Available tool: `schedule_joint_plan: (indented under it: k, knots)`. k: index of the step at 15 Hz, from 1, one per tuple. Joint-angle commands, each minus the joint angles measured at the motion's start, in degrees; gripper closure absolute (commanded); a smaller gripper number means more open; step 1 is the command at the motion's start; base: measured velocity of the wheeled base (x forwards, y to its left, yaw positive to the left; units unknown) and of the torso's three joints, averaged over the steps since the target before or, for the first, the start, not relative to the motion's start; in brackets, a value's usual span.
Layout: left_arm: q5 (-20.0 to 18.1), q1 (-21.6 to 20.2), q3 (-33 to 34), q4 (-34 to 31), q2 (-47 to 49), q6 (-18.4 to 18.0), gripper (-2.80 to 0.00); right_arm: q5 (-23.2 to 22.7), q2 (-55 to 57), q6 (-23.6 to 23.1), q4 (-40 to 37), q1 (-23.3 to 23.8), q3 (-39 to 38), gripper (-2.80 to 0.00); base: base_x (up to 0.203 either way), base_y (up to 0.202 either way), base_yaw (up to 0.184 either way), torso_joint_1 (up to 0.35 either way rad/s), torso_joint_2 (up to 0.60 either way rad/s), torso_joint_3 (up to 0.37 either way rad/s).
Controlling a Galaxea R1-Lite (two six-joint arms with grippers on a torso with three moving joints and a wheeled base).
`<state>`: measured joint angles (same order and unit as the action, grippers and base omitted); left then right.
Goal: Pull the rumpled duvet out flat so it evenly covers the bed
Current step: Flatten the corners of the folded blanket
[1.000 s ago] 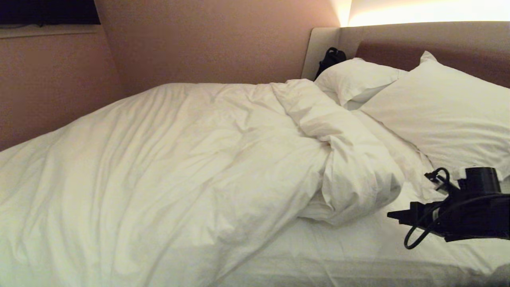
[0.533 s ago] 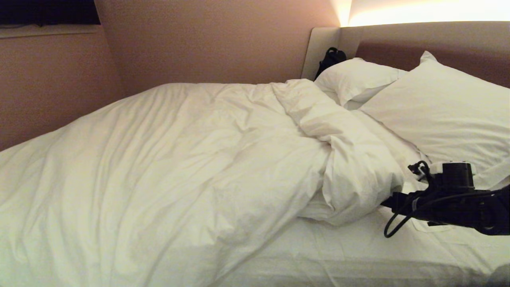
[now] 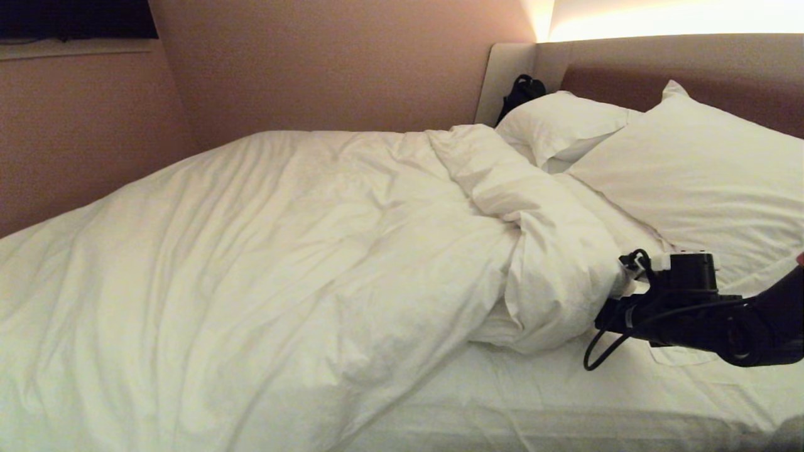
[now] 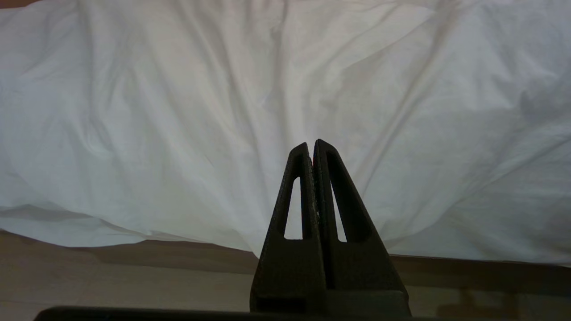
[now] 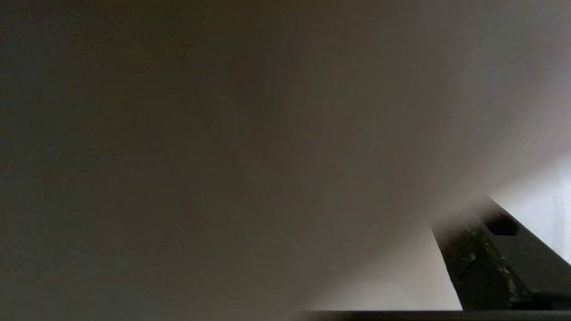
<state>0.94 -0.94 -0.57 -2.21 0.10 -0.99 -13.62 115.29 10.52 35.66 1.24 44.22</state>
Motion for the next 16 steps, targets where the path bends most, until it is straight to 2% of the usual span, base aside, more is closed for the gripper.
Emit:
schedule_joint_plan:
  k: [1, 5, 8, 10, 12, 14, 15, 16]
  knots:
    - [0.03, -0.03, -0.04, 0.01, -0.01, 0.00, 0.00, -0.08, 2.23, 0.25, 0.20, -0.85, 1.74, -2.80, 0.000, 0.000, 0.000, 0.000, 0.00, 0.000]
    - [0.03, -0.03, -0.04, 0.01, -0.01, -0.02, 0.00, 0.02, 6.90, 3.19, 0.20, -2.05, 8.53, -2.80, 0.000, 0.000, 0.000, 0.000, 0.00, 0.000]
    - [0.03, -0.03, -0.04, 0.01, -0.01, 0.02, 0.00, 0.90, 10.75, 3.54, 0.20, -2.53, 12.26, -2.80, 0.000, 0.000, 0.000, 0.000, 0.00, 0.000]
    - [0.03, -0.03, 0.05, 0.01, 0.08, -0.04, 0.00, 3.17, 12.75, 3.54, 0.12, -3.33, 12.98, -2.80, 0.000, 0.000, 0.000, 0.000, 0.00, 0.000]
    - [0.03, -0.03, -0.02, 0.01, 0.01, -0.04, 0.00, 7.96, 15.99, 3.48, 0.18, -4.18, 14.72, -2.80, 0.000, 0.000, 0.000, 0.000, 0.00, 0.000]
    - [0.03, -0.03, 0.02, 0.01, -0.01, -0.01, 0.00, 8.68, 17.74, 3.62, 0.04, -4.45, 16.19, -2.80, 0.000, 0.000, 0.000, 0.000, 0.00, 0.000]
    - [0.03, -0.03, -0.04, 0.01, -0.01, 0.02, 0.00, 8.61, 18.19, 3.71, 0.08, -4.66, 16.42, 0.00, 0.000, 0.000, 0.000, 0.000, 0.00, 0.000]
    - [0.03, -0.03, -0.03, 0.01, -0.01, 0.01, 0.00, 8.61, 18.31, 3.72, 0.11, -4.76, 16.43, 0.00, 0.000, 0.000, 0.000, 0.000, 0.00, 0.000]
